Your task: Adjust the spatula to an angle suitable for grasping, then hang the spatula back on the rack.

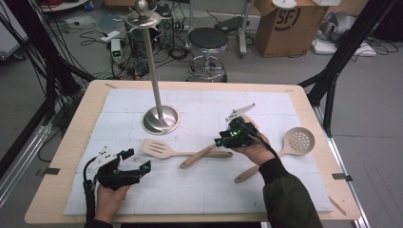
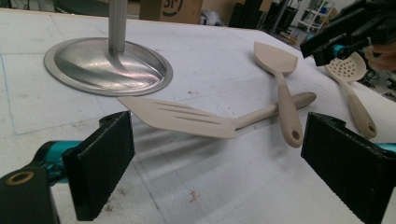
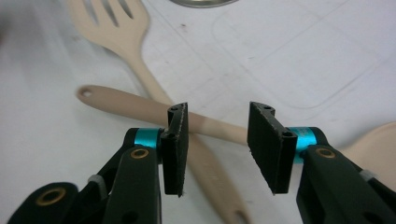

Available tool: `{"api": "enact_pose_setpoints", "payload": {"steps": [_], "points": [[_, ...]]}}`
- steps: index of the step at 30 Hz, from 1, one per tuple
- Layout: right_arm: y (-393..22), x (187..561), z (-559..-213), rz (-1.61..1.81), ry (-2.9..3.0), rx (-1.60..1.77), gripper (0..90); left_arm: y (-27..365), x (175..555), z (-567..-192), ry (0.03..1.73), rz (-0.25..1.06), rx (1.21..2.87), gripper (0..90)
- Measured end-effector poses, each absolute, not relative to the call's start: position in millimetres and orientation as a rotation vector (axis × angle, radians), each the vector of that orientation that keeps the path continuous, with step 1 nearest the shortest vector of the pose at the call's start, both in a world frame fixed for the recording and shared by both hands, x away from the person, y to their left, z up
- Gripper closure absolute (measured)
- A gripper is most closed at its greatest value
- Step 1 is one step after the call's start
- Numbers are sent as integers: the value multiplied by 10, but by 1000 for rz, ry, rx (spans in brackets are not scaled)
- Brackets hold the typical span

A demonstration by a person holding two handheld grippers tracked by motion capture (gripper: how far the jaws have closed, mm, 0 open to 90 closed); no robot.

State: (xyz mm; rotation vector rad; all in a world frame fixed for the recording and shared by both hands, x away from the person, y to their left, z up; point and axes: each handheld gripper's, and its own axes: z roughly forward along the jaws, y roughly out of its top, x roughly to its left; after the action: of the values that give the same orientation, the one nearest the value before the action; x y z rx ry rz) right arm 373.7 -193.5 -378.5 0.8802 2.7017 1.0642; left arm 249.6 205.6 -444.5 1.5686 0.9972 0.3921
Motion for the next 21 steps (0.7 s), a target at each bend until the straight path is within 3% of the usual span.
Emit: {"api": "enact_pose_setpoints", "payload": {"steps": [9,21], "points": [[-1763,3930,-3868,771,2850,489,537,2072,2495,-4446,996,365,1553,101],[-1694,4037,-4009,704,2897,404,556,2138,2483,-4446,1016,345,1510,102]]}}
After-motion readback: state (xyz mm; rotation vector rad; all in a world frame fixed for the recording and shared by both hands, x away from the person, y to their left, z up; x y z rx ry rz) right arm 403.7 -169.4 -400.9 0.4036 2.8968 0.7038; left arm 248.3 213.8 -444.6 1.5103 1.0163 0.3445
